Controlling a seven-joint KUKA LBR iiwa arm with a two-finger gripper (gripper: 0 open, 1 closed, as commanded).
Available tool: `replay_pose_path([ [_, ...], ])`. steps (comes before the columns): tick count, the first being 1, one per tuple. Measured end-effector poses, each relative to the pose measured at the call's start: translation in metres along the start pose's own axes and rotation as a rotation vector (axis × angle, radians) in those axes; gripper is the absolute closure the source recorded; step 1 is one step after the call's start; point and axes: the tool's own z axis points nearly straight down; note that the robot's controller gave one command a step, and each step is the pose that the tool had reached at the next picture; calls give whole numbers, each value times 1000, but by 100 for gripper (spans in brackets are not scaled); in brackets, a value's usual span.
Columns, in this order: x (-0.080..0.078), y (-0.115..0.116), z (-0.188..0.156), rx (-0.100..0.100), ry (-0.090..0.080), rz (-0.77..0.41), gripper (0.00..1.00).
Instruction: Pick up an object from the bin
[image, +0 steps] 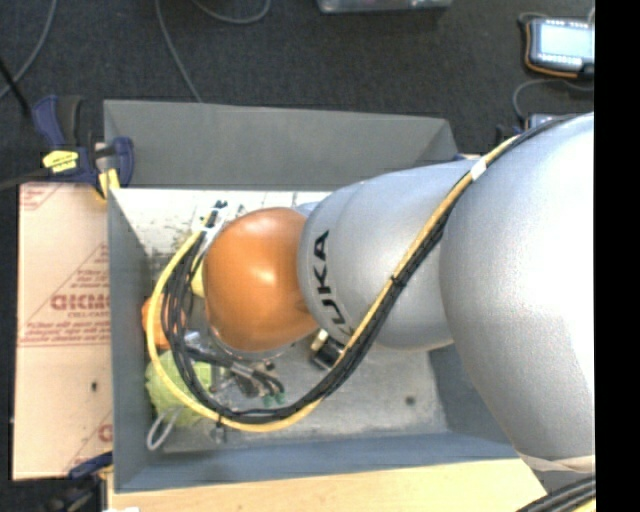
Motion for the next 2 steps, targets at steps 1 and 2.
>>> replay_pose_path([
  [1, 5, -2, 2, 0, 1, 261, 0],
  [2, 3, 10, 6, -1, -1, -21, 100],
])
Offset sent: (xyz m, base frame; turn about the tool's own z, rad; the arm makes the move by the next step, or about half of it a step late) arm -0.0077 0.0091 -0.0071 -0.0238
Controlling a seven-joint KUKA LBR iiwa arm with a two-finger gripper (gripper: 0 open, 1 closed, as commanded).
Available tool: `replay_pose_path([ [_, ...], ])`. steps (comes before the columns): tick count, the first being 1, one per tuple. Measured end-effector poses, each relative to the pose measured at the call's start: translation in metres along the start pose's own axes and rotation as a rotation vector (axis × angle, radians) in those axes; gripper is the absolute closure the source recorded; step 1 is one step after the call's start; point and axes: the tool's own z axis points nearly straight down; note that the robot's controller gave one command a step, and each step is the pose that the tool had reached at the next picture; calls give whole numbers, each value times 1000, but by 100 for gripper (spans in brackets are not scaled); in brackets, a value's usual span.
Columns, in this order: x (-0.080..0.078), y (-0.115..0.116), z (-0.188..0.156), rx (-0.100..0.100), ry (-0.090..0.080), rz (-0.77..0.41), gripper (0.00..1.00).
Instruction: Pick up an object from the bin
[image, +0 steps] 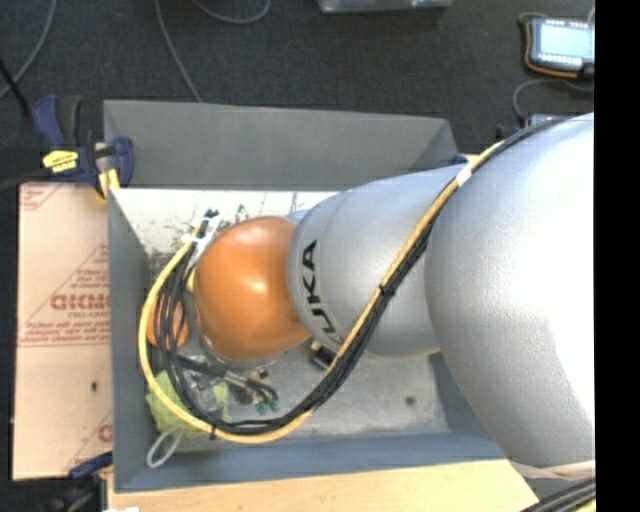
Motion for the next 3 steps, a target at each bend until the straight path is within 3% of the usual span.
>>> replay_pose_path([
  [1, 0, 0, 0, 0, 0, 1, 100],
  [2, -14, -20, -34, -2, 7, -216, 100],
  [3, -50, -54, -74, 1, -5, -347, 100],
])
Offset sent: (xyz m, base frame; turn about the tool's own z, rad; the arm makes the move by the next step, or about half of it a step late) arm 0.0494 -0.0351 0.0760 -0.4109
